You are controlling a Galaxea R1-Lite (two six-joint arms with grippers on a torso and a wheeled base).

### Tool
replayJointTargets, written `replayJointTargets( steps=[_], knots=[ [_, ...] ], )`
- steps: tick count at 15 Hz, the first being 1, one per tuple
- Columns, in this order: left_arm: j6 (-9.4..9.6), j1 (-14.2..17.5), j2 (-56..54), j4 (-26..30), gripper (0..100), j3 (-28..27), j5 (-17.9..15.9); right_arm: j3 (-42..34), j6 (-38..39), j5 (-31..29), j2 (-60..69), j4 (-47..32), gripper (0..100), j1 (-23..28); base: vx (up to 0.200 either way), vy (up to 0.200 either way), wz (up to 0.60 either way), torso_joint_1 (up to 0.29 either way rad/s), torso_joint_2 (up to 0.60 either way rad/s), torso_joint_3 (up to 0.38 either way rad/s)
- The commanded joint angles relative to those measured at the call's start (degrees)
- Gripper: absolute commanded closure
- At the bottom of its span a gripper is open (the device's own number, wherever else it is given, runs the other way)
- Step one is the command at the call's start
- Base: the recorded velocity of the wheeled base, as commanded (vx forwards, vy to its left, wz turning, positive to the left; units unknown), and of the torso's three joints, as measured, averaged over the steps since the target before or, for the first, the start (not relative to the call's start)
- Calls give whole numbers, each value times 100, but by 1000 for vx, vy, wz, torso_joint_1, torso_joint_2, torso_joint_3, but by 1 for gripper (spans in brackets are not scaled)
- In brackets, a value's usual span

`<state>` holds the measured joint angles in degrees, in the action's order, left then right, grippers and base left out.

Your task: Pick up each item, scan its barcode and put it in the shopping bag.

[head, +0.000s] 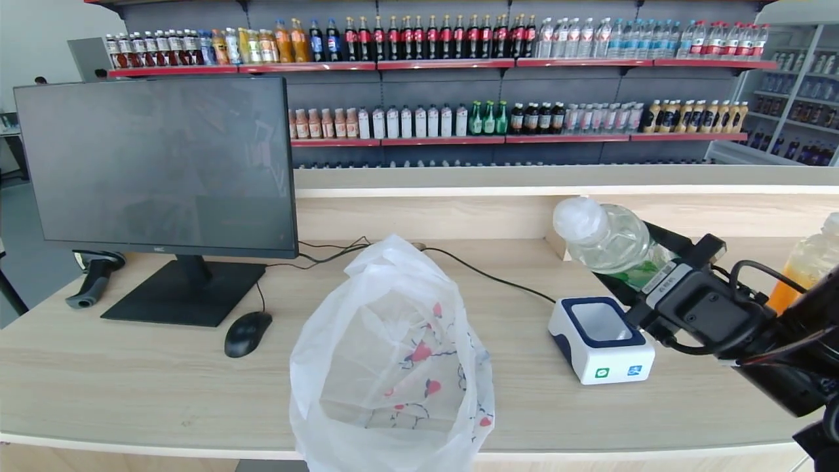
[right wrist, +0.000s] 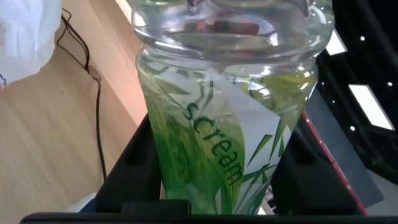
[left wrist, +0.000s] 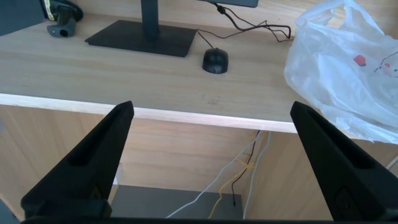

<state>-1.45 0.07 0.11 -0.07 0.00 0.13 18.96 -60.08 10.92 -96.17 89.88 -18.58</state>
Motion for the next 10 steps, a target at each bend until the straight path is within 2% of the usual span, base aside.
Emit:
replayJointTargets(
  steps=[1,6,10],
  knots=[
    [-4,1,-2,-1,0,0,4,-217,-110,6,2,12,100,47,0,0,0,0,0,0],
    [4,1,-2,-1,0,0,4,-111,-866,15,-165,12,100,65,0,0,0,0,0,0],
    [4,1,-2,-1,0,0,4,-68,-1068,15,-481,12,100,3,0,0,0,0,0,0]
  ],
)
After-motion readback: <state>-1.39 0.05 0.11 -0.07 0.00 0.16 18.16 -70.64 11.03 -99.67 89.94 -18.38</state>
